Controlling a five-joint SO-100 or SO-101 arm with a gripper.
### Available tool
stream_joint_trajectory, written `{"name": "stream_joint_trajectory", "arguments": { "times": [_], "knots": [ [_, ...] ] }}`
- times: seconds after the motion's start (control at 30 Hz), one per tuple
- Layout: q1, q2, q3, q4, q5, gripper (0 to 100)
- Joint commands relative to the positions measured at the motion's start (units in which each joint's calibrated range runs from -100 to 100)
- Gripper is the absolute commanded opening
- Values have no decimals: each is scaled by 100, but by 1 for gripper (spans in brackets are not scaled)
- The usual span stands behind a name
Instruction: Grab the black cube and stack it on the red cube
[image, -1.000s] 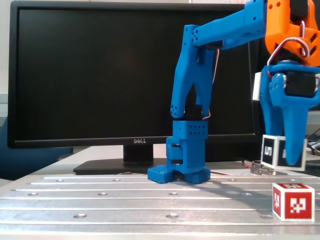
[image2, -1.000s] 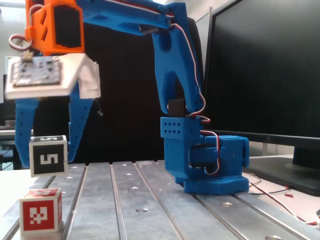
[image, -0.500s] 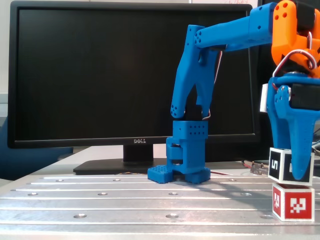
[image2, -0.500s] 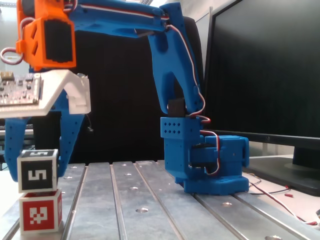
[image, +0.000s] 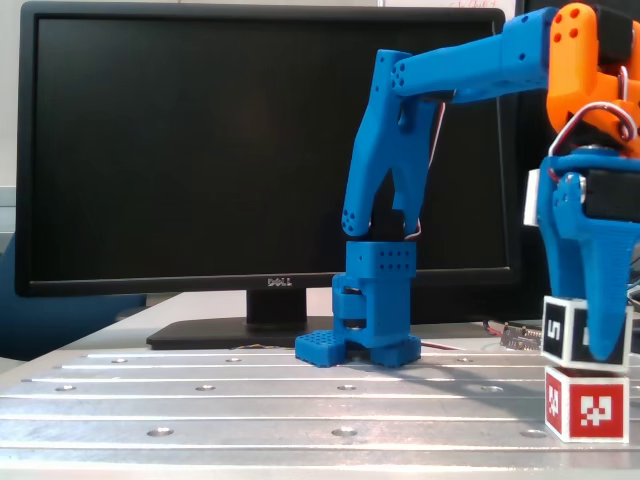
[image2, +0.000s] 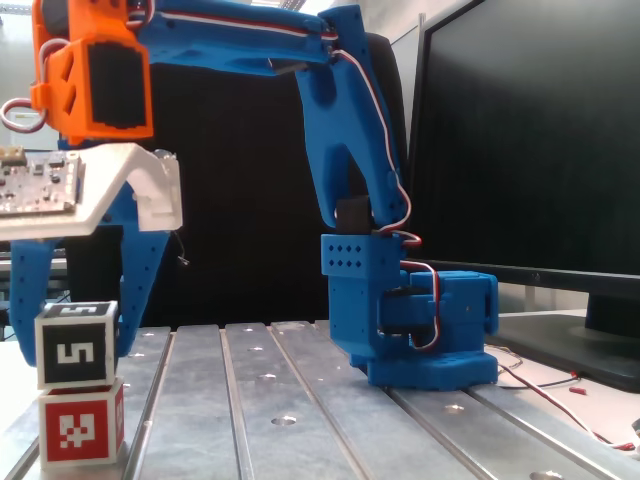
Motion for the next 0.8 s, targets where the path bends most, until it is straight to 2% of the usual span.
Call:
{"name": "stream_joint_trajectory", "arguments": {
  "times": [0.0,0.77],
  "knots": [
    [-7,-34,-184,7,-23,18],
    [-15,124,-85,-70,-134,18]
  ]
}}
